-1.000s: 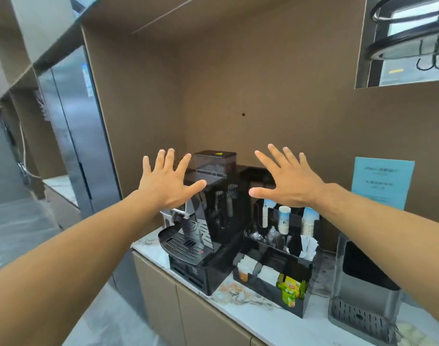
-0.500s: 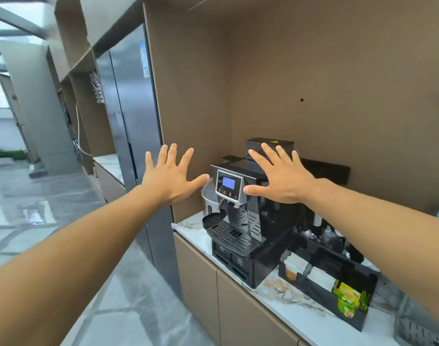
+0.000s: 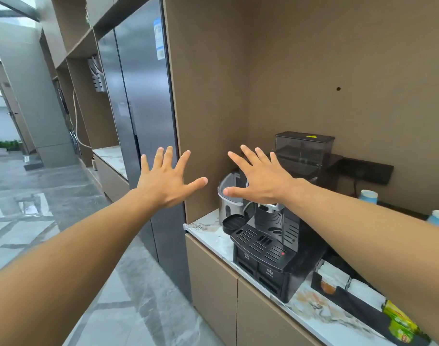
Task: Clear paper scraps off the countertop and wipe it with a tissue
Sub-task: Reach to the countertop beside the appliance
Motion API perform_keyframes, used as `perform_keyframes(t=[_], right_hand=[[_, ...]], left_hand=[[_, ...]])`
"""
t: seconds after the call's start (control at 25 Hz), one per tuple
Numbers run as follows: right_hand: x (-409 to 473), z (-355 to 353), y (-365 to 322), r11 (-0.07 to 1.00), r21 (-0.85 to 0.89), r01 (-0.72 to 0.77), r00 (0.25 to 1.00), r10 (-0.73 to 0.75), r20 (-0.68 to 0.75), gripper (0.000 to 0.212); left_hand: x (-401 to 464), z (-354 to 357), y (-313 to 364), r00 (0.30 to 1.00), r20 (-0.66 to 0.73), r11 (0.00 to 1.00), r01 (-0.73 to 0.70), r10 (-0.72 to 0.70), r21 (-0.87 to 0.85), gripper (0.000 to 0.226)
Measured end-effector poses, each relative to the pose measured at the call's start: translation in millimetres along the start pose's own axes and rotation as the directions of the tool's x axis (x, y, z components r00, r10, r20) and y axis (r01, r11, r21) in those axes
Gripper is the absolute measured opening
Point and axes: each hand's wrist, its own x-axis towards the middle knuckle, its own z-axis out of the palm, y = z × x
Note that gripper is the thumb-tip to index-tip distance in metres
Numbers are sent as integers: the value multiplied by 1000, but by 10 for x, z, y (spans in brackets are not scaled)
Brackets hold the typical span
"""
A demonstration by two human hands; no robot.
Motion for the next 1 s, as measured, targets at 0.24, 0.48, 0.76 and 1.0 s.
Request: perform_keyframes(t=[0.24, 0.48, 0.76, 1.0], right_hand=[[746, 524, -213, 999, -9, 51, 998, -51, 31, 106], [1798, 1021, -308, 996, 30, 89, 996, -90, 29, 105], [2873, 1352, -181, 995, 95, 42, 997, -48, 59, 107], [3331, 1658, -16, 996, 82, -25, 994, 17, 103, 107]], left_hand=[[412, 546, -566, 998, 43, 998, 47, -48, 28, 107], [1091, 997, -1059, 988, 78, 991, 129, -131, 30, 106], [2043, 1303, -1309, 990, 75, 992, 119, -121, 39, 103], [2665, 1742, -1435, 995, 99, 999, 31, -28, -32, 99]])
